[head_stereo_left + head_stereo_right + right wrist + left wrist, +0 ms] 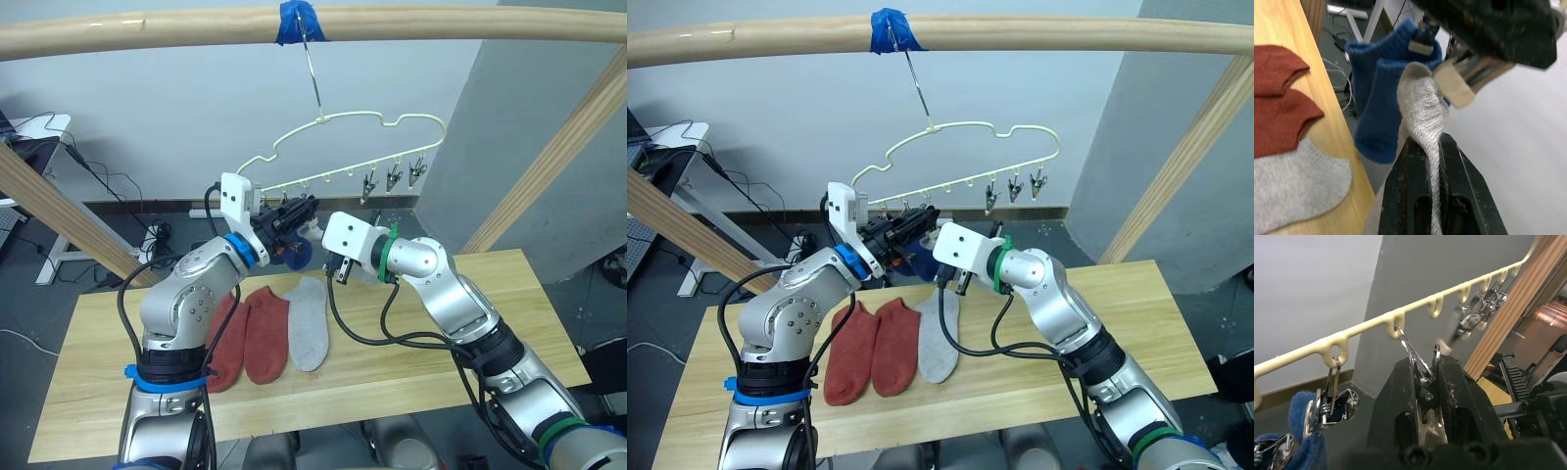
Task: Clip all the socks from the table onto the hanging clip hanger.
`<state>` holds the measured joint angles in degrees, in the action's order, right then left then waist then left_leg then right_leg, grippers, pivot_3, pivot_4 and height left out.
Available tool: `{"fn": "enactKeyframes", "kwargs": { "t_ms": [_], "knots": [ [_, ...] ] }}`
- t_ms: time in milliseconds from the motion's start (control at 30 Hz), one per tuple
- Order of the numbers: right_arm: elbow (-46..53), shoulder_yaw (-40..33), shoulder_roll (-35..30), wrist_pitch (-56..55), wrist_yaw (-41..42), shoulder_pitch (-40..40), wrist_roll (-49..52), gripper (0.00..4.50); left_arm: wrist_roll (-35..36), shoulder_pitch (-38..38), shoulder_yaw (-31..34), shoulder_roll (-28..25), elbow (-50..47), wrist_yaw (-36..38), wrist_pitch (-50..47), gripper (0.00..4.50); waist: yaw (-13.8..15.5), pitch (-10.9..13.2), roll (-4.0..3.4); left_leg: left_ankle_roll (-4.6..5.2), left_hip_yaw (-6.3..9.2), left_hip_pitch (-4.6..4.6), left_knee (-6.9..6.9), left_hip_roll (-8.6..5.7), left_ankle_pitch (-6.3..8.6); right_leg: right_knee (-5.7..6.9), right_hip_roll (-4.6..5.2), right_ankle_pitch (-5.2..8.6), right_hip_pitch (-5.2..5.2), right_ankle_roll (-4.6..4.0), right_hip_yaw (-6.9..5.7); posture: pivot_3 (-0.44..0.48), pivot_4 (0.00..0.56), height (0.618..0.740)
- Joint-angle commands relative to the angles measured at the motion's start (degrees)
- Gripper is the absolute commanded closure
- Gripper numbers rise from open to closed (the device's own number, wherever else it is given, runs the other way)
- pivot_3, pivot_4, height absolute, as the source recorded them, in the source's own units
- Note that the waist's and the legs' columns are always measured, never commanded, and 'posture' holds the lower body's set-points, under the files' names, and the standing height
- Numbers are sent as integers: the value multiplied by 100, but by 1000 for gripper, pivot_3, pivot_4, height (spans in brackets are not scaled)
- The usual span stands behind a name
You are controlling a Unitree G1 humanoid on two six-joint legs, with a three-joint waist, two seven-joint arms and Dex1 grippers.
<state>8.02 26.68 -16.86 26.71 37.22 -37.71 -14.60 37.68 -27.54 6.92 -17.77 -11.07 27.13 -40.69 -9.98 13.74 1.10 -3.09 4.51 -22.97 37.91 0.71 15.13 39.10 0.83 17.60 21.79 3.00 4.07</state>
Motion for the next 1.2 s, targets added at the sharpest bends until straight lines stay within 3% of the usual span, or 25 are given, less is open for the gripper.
{"fn": "enactKeyframes", "kwargs": {
  "t_ms": [33,500,1200],
  "knots": [
    [137,-136,68,-94,-45,-138,34,4500,9,14,-31,-36,-316,93,139,4208,-2,0,0,0,0,0,0,0,0,0,0,0,0,0,0,-272,208,740],
    [27,-142,76,-92,-29,12,12,4500,-8,-49,-7,-39,-246,89,158,4208,-108,0,0,0,0,0,0,-2,0,1,2,0,0,0,0,-275,205,740],
    [122,-369,664,157,-330,-115,154,4500,-97,31,-68,-124,-291,123,241,4208,-136,0,0,0,1,1,0,-1,0,5,2,0,0,0,-1,-270,205,740]
  ]
}}
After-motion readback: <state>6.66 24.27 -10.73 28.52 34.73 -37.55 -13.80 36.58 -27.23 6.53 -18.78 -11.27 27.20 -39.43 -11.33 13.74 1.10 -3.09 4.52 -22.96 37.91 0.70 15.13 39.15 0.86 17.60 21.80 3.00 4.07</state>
